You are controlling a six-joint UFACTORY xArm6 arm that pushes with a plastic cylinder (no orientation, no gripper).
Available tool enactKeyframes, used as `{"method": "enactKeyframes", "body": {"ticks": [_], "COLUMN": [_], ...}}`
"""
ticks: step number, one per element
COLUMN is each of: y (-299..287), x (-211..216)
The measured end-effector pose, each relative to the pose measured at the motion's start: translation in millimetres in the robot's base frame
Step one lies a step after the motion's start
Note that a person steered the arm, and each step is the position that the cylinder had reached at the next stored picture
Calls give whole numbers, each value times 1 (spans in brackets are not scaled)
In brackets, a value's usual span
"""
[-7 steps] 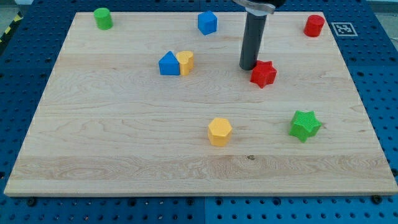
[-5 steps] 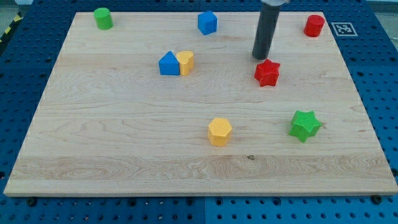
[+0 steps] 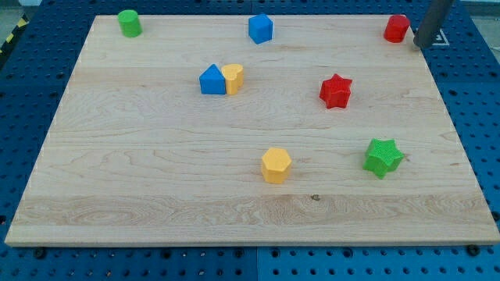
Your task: Move the red circle closer to red star
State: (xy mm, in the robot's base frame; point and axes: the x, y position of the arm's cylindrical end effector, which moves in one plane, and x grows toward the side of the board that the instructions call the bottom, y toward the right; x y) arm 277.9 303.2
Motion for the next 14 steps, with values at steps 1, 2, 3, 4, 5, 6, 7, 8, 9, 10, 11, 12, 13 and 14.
{"method": "enactKeyframes", "body": {"ticks": [1,2,3,4,5,6,7,8,9,10,11,12,13,14], "y": [2,-8,-46,-46,-45,-44,-44,-55,-68,-40,-24,-25,-35,-59], "x": [-59,-86,-57,-49,-45,-42,-42,-22,-12,-19,-39,10,32,59]}}
